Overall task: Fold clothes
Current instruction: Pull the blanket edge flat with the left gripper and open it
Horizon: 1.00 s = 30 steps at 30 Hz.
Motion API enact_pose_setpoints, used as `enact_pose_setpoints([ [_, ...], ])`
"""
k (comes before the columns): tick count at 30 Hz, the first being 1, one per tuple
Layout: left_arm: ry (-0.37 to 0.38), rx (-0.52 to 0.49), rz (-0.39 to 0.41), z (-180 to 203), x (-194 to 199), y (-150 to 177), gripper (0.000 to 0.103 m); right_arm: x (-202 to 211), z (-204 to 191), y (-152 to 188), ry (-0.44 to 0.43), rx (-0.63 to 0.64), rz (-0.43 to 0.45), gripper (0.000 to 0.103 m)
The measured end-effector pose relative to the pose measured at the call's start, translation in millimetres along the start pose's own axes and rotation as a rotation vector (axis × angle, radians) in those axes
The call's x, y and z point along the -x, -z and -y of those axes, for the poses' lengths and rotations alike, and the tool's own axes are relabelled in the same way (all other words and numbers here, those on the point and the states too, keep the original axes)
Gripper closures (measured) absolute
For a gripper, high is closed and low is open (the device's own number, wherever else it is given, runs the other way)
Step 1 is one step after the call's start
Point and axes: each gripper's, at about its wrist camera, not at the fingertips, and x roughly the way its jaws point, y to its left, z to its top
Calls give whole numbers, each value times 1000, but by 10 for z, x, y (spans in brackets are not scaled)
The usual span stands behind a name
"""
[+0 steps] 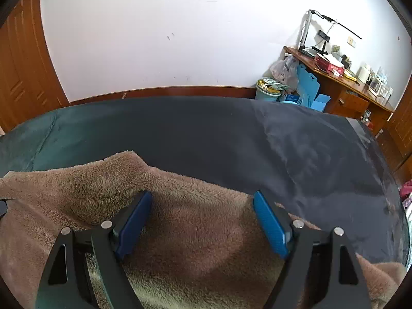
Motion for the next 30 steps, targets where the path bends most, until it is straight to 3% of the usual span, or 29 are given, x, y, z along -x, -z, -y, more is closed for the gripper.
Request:
enact_pose_setpoints([
  [4,-113,-61,-40,134,225,45,95,159,12,78,-52,6,-6,19],
  [8,-160,-141,-35,229,648,255,95,643,50,199,-122,23,34,19],
  [15,-289,-206,-51,114,1127,835,95,1223,-35,1011,-233,150,-12,18],
  [22,-366,-112,-10,-262,1384,1330,95,1733,-122,1833,-328,273,-68,18],
  [25,-444,-117,41,-445,1411,1327,95,1673,-117,2035,-308,288,-109,18],
  [30,-545,-53,79,-804,1425,1077,95,1629,25,2108,-278,270,-96,18],
])
